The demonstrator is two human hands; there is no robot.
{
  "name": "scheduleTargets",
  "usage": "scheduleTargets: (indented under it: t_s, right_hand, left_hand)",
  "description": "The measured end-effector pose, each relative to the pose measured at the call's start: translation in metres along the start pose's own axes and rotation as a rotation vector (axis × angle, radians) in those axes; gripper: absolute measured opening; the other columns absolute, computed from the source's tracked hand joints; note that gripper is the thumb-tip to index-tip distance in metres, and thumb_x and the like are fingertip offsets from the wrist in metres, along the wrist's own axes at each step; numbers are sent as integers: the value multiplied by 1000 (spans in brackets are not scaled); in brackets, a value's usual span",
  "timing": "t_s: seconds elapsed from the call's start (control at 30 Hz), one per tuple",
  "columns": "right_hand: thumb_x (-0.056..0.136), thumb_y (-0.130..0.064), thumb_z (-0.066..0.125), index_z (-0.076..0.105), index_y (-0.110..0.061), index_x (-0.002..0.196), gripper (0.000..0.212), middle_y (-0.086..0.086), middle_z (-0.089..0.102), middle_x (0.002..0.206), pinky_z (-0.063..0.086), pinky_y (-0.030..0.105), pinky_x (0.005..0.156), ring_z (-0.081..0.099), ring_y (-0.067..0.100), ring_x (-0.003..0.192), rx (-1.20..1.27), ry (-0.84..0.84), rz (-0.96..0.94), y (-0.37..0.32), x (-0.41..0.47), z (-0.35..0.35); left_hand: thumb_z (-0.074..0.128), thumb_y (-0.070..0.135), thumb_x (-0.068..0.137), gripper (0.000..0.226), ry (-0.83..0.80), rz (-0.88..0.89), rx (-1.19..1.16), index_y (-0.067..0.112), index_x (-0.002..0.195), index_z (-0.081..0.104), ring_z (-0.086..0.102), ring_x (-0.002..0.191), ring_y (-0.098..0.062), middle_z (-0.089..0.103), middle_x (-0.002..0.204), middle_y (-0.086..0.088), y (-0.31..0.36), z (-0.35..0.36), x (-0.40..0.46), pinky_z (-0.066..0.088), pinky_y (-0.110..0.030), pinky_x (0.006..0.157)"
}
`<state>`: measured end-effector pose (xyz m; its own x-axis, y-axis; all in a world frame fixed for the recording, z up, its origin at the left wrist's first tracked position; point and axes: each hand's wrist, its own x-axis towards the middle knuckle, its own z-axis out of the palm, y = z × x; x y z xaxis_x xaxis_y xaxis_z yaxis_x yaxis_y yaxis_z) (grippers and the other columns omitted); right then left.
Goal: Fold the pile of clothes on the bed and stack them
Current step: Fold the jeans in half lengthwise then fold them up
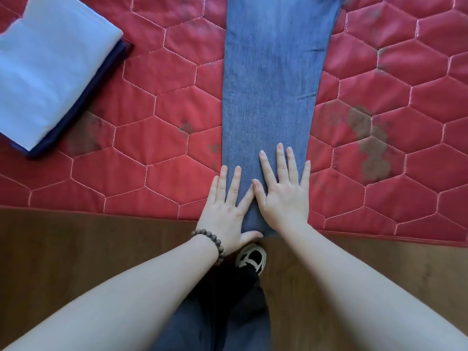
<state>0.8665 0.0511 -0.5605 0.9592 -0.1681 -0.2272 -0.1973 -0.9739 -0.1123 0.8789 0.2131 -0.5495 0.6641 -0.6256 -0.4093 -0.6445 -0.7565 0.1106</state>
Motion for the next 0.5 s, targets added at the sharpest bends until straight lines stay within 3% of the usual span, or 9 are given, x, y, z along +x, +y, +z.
scheduleTargets:
  t_s: [0.13,0.27,0.4,0.5]
  right_hand:
    - [98,-50,30,21,-23,153,61,11,15,160,12,58,117,10,27,149,-23,-24,-132,14,-50,6]
    - [99,-41,32,30,-24,150,54,6,27,158,19,56,115,23,23,146,6,-43,-340,45,-67,-7]
    - [91,-23,38,36,-23,148,57,6,35,154,19,54,116,30,25,143,70,49,-222,93,-36,-30]
    - [91,-28,42,33,-27,149,58,6,28,157,15,56,117,22,27,146,36,40,-223,109,-7,-39]
  left_hand:
    - [29,81,79,99,43,91,-4,22,155,8,-11,145,-46,-6,159,-22,-6,6,-23,7,-59,117]
    - [31,56,95,64,153,222,10,25,151,29,12,147,-38,23,158,-12,-35,-3,-31,14,-62,114]
    - [34,18,91,58,276,159,88,21,149,30,24,143,-39,36,153,-10,-80,-23,3,13,-57,115]
    - [41,9,90,57,318,203,137,19,146,38,25,143,-40,35,153,-11,-90,-35,38,16,-54,116]
